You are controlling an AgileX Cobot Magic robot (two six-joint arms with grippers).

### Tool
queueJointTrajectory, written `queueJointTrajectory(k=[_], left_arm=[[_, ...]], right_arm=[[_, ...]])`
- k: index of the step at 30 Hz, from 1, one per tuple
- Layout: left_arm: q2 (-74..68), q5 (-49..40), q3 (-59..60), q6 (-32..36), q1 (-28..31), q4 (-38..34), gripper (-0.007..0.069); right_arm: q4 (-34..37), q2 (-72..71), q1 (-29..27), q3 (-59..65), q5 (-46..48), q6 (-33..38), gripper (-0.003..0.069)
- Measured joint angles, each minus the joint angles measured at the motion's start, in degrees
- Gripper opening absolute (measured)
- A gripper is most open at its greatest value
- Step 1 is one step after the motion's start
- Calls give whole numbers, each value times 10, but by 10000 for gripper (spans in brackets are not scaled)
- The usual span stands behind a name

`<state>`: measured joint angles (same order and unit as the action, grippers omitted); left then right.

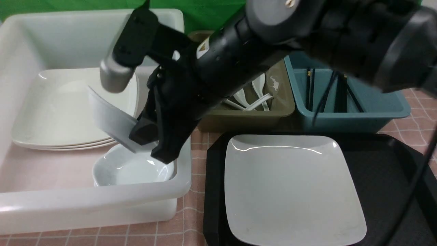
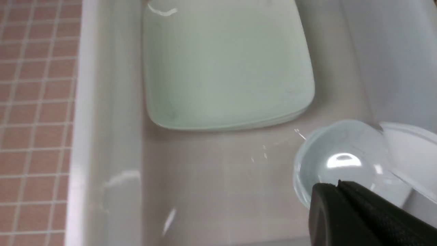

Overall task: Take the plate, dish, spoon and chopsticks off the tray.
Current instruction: Use the right arm to put the small plate into the large storage box on the left

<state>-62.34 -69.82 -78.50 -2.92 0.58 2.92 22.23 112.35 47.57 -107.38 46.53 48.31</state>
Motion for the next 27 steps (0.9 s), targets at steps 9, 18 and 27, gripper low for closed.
queueJointTrajectory(k=[9, 18, 27], left_arm=[[-59, -3, 0, 168, 253, -326, 9], [-62, -3, 0, 176, 256, -328, 18], [-67, -3, 0, 177, 256, -328, 18]], right_arm=[[-222, 125, 57, -110, -7, -111, 87], [-271, 179, 59, -122, -20, -145, 139], [-271, 179, 89, -133, 3, -166, 313]])
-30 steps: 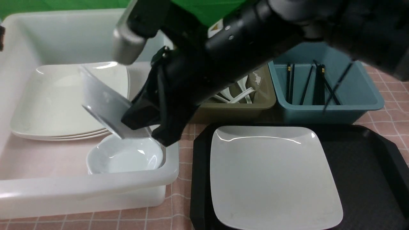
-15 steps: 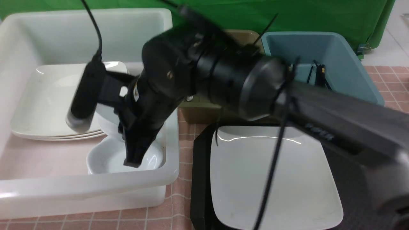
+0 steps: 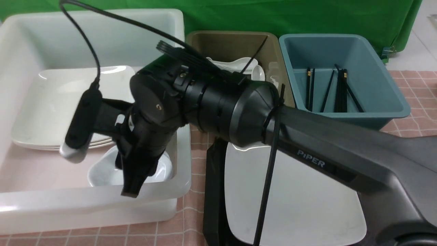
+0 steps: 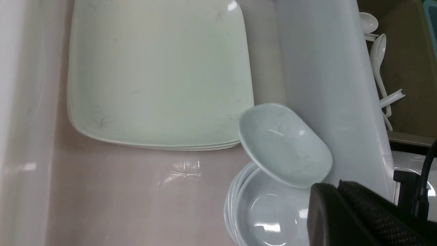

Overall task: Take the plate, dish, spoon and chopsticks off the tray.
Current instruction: Use the right arm to put the small plate into the large storage box on the left

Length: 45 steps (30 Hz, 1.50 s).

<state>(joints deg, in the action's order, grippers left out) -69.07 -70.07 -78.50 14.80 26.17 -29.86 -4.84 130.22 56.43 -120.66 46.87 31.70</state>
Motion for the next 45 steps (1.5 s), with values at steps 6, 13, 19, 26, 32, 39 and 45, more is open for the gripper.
queueJointTrajectory(k=[6, 13, 19, 26, 32, 39, 45], left_arm=[[-5, 0, 0, 0, 0, 1, 18], [-7, 0, 0, 0, 0, 1, 18], [-7, 0, 0, 0, 0, 1, 18], [-7, 0, 0, 0, 0, 1, 18], [-7, 0, 0, -1, 0, 1, 18], [-7, 0, 0, -1, 0, 1, 18], [-7, 0, 0, -1, 0, 1, 18]], right_arm=[[0, 0, 16, -8, 18, 0, 237], [-1, -14, 15, -42, 38, 0, 203], [-1, -16, 5, -46, -26, -5, 275], [-2, 7, -29, -46, -127, -54, 374], [-1, 20, -49, -46, -115, -75, 476], [25, 24, -44, -46, -99, -76, 512], [30, 45, -41, -46, -134, -76, 513]])
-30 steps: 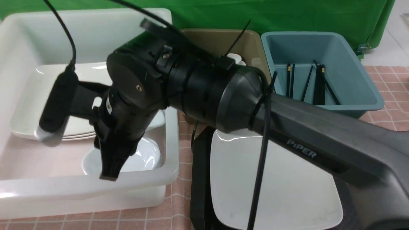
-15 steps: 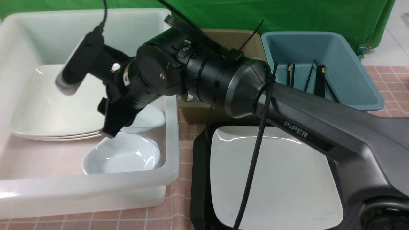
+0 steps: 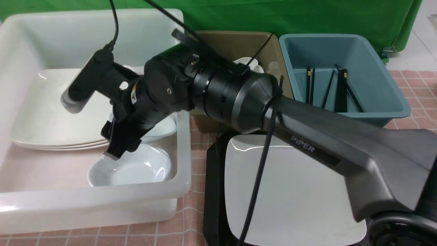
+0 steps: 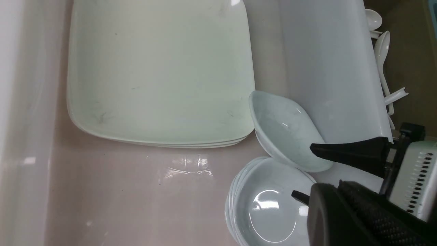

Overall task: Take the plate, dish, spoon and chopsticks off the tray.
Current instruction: Use the right arm to put the small plate into the large storage box on the left

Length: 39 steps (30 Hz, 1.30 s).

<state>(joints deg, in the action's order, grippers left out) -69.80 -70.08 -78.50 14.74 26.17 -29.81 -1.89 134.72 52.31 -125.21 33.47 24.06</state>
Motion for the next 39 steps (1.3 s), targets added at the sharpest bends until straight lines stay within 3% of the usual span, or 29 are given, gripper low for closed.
queueJointTrajectory(k=[4, 8, 10, 13, 15, 28, 35, 39], left_arm=[[0, 0, 0, 0, 0, 0, 18], [0, 0, 0, 0, 0, 0, 18], [0, 0, 0, 0, 0, 0, 18], [0, 0, 0, 0, 0, 0, 18], [0, 0, 0, 0, 0, 0, 18], [0, 0, 0, 0, 0, 0, 18], [0, 0, 0, 0, 0, 0, 18], [0, 0, 0, 0, 0, 0, 18]], right_arm=[[-1, 22, -2, 0, -14, -5, 512], [-1, 31, -6, 0, -14, -12, 464], [-1, 31, -7, 0, -14, -13, 374], [-2, 29, -7, 0, -14, -13, 146], [-6, 22, -7, 0, -18, -12, 79], [6, -25, -3, 0, 51, -13, 78], [19, -55, 30, 0, 146, -13, 78], [19, -36, 46, 0, 149, -12, 90]])
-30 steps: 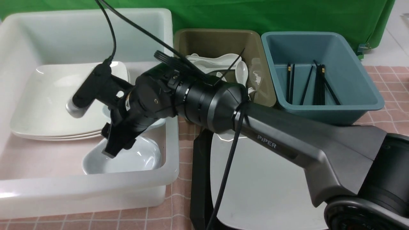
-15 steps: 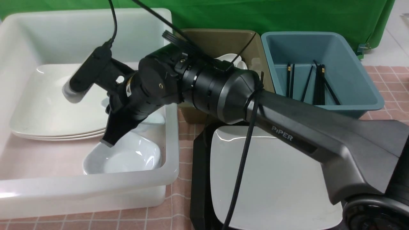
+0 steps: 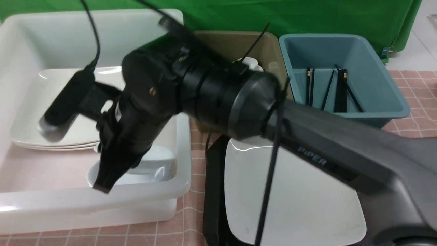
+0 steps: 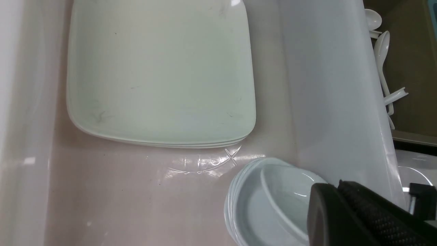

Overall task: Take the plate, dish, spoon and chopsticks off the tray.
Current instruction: Use the right arm to put the small plate into the large storage box on the left

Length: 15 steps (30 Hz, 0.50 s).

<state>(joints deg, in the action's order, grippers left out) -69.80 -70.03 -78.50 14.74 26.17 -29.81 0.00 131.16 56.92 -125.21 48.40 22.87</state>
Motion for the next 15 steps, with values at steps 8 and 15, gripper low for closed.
queueJointTrajectory(k=[8, 15], left_arm=[[0, 0, 0, 0, 0, 0, 18], [0, 0, 0, 0, 0, -2, 18]], right_arm=[[-12, 15, -1, -1, 18, -17, 376], [-16, -70, -2, 0, 163, -17, 444]])
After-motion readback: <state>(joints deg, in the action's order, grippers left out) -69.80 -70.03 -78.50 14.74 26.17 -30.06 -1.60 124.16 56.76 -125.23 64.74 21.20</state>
